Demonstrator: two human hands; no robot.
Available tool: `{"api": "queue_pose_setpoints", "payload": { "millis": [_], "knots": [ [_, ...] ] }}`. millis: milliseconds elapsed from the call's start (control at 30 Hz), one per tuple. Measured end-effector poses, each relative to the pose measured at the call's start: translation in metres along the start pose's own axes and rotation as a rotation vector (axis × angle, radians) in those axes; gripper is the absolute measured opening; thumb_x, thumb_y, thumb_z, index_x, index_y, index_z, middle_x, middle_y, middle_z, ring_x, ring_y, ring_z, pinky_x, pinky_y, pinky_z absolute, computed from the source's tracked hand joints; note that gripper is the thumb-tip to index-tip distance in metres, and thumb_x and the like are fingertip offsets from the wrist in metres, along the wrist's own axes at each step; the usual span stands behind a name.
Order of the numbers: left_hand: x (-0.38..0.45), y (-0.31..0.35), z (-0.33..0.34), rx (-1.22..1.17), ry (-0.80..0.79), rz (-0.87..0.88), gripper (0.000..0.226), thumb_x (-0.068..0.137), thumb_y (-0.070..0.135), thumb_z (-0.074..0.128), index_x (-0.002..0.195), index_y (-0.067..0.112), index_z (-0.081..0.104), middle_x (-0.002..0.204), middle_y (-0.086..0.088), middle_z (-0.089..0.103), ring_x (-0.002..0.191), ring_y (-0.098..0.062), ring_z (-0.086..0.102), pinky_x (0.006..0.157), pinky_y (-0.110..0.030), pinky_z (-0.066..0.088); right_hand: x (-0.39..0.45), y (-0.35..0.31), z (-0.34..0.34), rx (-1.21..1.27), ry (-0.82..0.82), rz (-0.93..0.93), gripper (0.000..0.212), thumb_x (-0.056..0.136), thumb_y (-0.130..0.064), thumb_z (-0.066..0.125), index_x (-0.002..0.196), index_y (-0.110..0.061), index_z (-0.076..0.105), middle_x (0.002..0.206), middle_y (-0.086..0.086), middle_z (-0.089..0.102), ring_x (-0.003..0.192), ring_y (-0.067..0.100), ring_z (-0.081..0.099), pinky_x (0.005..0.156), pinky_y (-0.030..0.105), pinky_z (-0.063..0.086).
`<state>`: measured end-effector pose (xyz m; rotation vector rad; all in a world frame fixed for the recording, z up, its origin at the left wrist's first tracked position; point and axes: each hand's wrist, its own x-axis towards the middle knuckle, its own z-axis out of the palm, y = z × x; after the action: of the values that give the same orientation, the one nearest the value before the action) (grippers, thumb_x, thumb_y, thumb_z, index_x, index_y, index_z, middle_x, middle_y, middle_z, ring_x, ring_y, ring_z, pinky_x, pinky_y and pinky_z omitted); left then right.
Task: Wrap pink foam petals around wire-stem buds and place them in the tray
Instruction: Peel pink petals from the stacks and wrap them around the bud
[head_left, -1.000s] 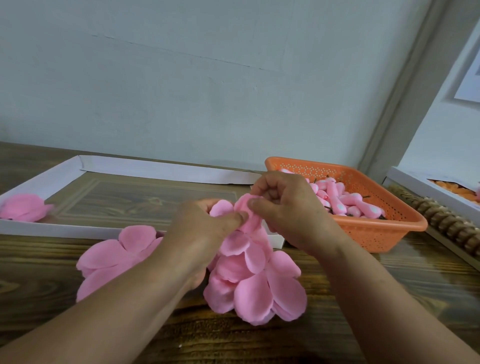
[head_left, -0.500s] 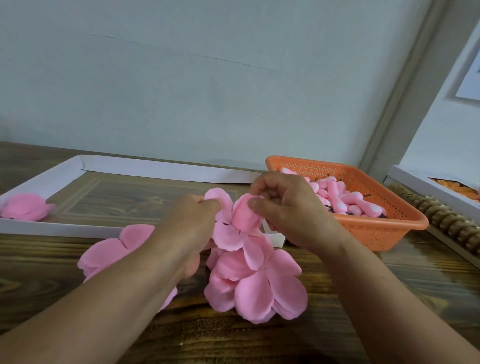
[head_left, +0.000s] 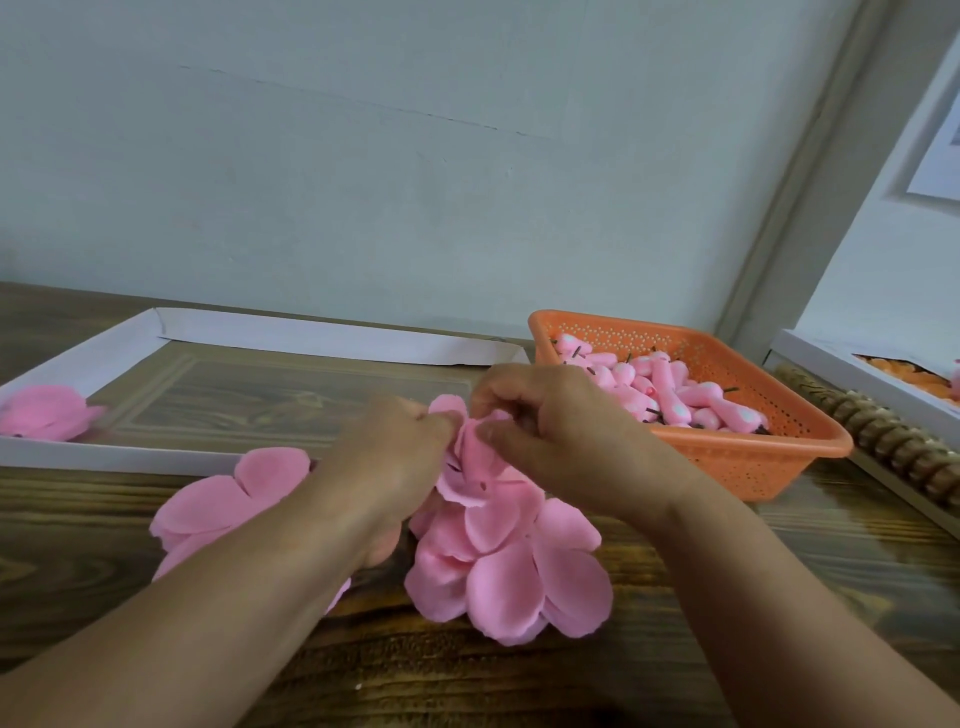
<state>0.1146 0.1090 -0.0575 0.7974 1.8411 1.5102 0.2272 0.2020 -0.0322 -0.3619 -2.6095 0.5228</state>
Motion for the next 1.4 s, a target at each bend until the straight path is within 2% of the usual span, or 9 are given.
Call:
{"api": "queue_pose_setpoints", "payload": {
  "millis": [67,200,367,633,700,967,1167,1333,1400],
  "knots": [
    [-0.002,0.0,0.001,0.04,-0.012,0.044,0.031,0.094,0.021,0.056,0.073,0.002,0.069,0.085,-0.026,0.07,0.085,-0.043,0.067,0.089,-0.059,0.05,0.0,-0.002,0.001,-0.056,0.01,0.007,0.017,0.085,-0.006,0.057,0.081,-0.023,0.056,0.057,-0.013,0.044,0.054,-0.001,0.043,0.053,0.018,0.033],
    [-0.005,0.0,0.003,0.087,-0.053,0.107,0.042,0.1,0.032,0.043,0.077,0.01,0.07,0.069,-0.006,0.073,0.072,-0.02,0.071,0.089,-0.045,0.052,0.002,-0.003,0.001,-0.081,0.034,0.034,0.018,0.085,-0.006,0.056,0.079,-0.022,0.052,0.059,-0.013,0.043,0.055,-0.001,0.041,0.054,0.02,0.032],
    [-0.006,0.003,0.003,0.068,-0.063,0.121,0.046,0.101,0.038,0.038,0.083,0.014,0.073,0.083,-0.009,0.074,0.088,-0.025,0.069,0.094,-0.048,0.049,0.001,-0.005,0.0,-0.06,0.064,0.03,0.01,0.083,-0.003,0.057,0.081,-0.013,0.059,0.059,-0.013,0.044,0.054,0.001,0.041,0.054,0.022,0.032],
    [-0.007,0.011,-0.002,0.0,-0.085,0.102,0.049,0.101,0.031,0.039,0.066,0.032,0.073,0.071,0.007,0.074,0.069,-0.01,0.071,0.073,-0.031,0.051,0.008,-0.009,-0.005,-0.041,0.115,0.048,0.01,0.083,-0.004,0.057,0.082,-0.014,0.06,0.057,-0.015,0.042,0.053,-0.001,0.041,0.052,0.015,0.029],
    [-0.008,0.014,-0.002,-0.022,-0.121,0.136,0.051,0.101,0.032,0.037,0.067,0.039,0.073,0.075,0.008,0.074,0.075,-0.011,0.071,0.079,-0.034,0.053,0.01,-0.008,-0.007,-0.024,0.154,0.08,0.014,0.083,-0.004,0.057,0.079,-0.018,0.057,0.06,-0.012,0.045,0.054,0.002,0.04,0.053,0.022,0.031],
    [0.0,0.025,-0.009,-0.222,-0.142,0.01,0.028,0.096,0.012,0.047,0.076,0.001,0.063,0.064,-0.017,0.067,0.045,-0.02,0.063,0.044,-0.026,0.054,0.005,0.003,-0.021,0.191,0.141,-0.003,0.017,0.083,0.002,0.06,0.077,-0.014,0.06,0.068,0.01,0.052,0.055,0.024,0.044,0.052,0.037,0.04],
    [0.007,0.025,-0.012,-0.223,-0.131,-0.013,0.031,0.094,0.009,0.042,0.074,-0.002,0.063,0.066,-0.022,0.067,0.049,-0.025,0.065,0.047,-0.031,0.056,0.005,0.002,-0.02,0.206,0.067,-0.045,0.02,0.084,0.002,0.061,0.08,-0.017,0.062,0.065,-0.01,0.05,0.054,0.004,0.042,0.053,0.026,0.039],
    [0.007,0.023,-0.011,-0.217,-0.144,-0.015,0.026,0.095,0.009,0.043,0.088,-0.003,0.065,0.075,-0.024,0.07,0.055,-0.028,0.067,0.048,-0.031,0.056,0.005,-0.002,-0.018,0.142,0.043,-0.055,0.015,0.084,0.001,0.06,0.079,-0.012,0.062,0.068,-0.002,0.055,0.056,0.014,0.044,0.056,0.023,0.037],
    [0.006,0.022,-0.009,-0.18,-0.174,0.01,0.031,0.092,0.005,0.044,0.076,0.004,0.071,0.07,-0.02,0.07,0.055,-0.026,0.067,0.052,-0.033,0.058,0.006,-0.004,-0.016,0.019,0.022,-0.067,0.013,0.084,-0.002,0.059,0.079,-0.014,0.061,0.07,-0.001,0.058,0.058,0.008,0.044,0.057,0.019,0.035]
  ]
}}
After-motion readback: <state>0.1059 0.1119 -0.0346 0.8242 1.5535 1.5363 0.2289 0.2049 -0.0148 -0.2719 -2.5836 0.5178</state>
